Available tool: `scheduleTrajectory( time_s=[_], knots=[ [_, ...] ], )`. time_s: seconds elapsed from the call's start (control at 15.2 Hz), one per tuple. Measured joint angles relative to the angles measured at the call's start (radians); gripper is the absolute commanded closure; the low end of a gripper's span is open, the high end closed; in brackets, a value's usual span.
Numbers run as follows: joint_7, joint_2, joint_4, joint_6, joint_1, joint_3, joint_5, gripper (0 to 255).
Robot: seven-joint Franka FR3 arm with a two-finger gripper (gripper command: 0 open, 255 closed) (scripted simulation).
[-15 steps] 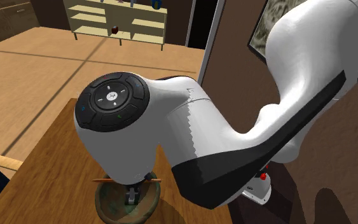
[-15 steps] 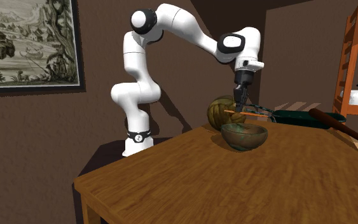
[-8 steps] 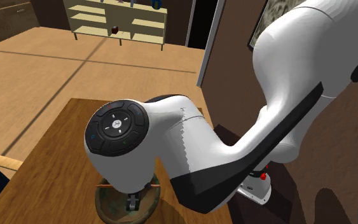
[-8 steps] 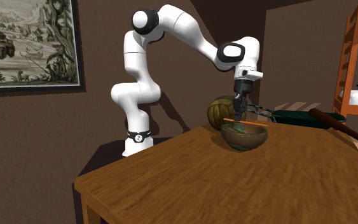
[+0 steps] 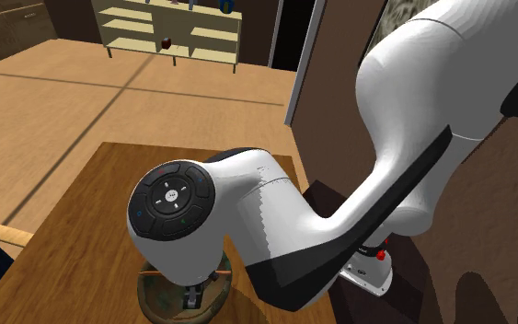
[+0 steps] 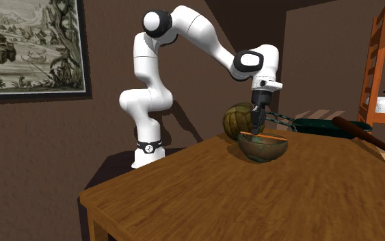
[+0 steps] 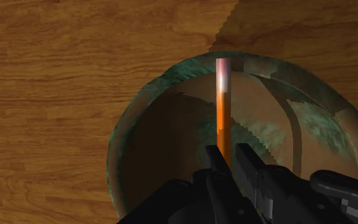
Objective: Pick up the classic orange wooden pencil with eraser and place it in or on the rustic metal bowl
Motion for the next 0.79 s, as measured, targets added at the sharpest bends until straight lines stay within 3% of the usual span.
scheduleTrajectory(
  time_s=[0.13, 0.2, 0.59, 0.79],
  knots=[
    [0.000, 0.000, 0.000, 0.000, 0.000, 0.000, 0.000, 255],
    [0.000, 0.000, 0.000, 0.000, 0.000, 0.000, 0.000, 0],
    [0.000, 0.001, -0.001, 0.000, 0.000, 0.000, 0.000, 0],
    [-0.017, -0.019, 0.047, -0.059, 0.003, 0.003, 0.024, 0]
  ],
)
